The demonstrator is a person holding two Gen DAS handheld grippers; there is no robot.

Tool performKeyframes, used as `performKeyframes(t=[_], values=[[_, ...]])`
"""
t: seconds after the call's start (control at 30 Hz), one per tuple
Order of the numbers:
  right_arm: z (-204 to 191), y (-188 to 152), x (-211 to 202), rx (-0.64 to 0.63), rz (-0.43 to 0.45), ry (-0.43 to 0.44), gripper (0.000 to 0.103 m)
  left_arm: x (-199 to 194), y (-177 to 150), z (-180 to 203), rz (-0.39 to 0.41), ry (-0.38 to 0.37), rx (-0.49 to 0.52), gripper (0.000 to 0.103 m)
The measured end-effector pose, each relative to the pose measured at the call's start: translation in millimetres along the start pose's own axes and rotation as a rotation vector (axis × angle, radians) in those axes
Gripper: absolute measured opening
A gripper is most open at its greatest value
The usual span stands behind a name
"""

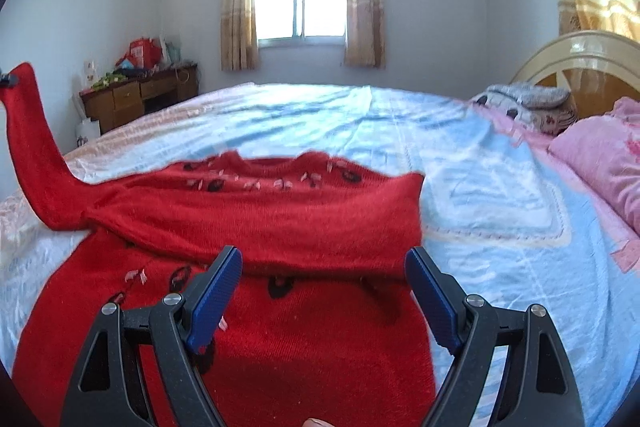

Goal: Fold small clothes
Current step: 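Carry the sleeve with the left tool across the sweater body and release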

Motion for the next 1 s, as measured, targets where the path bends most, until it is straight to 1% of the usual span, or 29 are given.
performKeyframes(t=[0.1,0.17,0.4,0.53,0.77,1.0], values=[[5,5,-7,0.022,0.039,-0.005,0.084,-7,10,22,0.019,-0.039,0.012,0.009],[10,7,-7,0.038,0.043,-0.013,0.084,-9,14,36,0.028,-0.059,0.021,0.009],[30,7,-2,0.119,0.026,-0.045,0.084,-15,27,90,0.039,-0.140,0.057,0.009],[41,5,0,0.163,0.008,-0.064,0.084,-17,31,119,0.053,-0.169,0.085,0.009],[55,3,4,0.222,-0.020,-0.084,0.084,-6,19,165,0.022,-0.222,0.132,0.009],[63,-1,6,0.258,-0.039,-0.097,0.084,12,-5,218,-0.027,-0.271,0.189,0.009]])
Point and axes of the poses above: each gripper's, at about its wrist camera, not at the fingertips, and x roughly the way its jaws point, z to its right, y to its top, the point moved 1 cm from there along x, roughly the way its jaws point, and after that the axes turned 5 degrees about y, right-handed, at the moved point
